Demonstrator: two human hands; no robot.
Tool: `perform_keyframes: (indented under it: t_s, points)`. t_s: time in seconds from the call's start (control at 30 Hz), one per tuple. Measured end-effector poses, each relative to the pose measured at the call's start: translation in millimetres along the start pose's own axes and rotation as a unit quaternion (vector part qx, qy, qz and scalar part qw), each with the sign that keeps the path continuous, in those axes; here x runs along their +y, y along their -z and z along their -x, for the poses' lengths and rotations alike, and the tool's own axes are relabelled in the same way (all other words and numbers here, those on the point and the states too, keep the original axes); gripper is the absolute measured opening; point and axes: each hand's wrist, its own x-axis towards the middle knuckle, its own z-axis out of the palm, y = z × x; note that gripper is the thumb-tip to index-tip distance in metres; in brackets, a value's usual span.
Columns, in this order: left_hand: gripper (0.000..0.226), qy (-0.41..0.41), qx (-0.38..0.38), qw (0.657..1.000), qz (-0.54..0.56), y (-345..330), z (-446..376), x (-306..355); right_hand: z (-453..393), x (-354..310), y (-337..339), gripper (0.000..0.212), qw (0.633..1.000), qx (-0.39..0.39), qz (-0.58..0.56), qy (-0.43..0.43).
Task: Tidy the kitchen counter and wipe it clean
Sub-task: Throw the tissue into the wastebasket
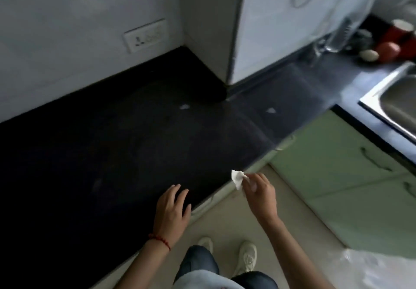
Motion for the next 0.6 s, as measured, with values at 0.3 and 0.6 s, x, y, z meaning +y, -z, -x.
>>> perform_keyframes:
  t_s: [0.3, 0.6]
  points:
    - [0.038, -0.248, -0.057, 0.967, 0.008, -29.2, -53.6, 139.1, 90.7, 119.8, 109.0, 0.006, 0.957, 0.186, -0.008, -0.220]
    - [0.042, -0.216, -0.290, 0.929, 0.071, -122.2, 16.1, 325.6, 278.9, 252.7, 222.2, 0.015, 0.836, 0.277, -0.052, -0.470]
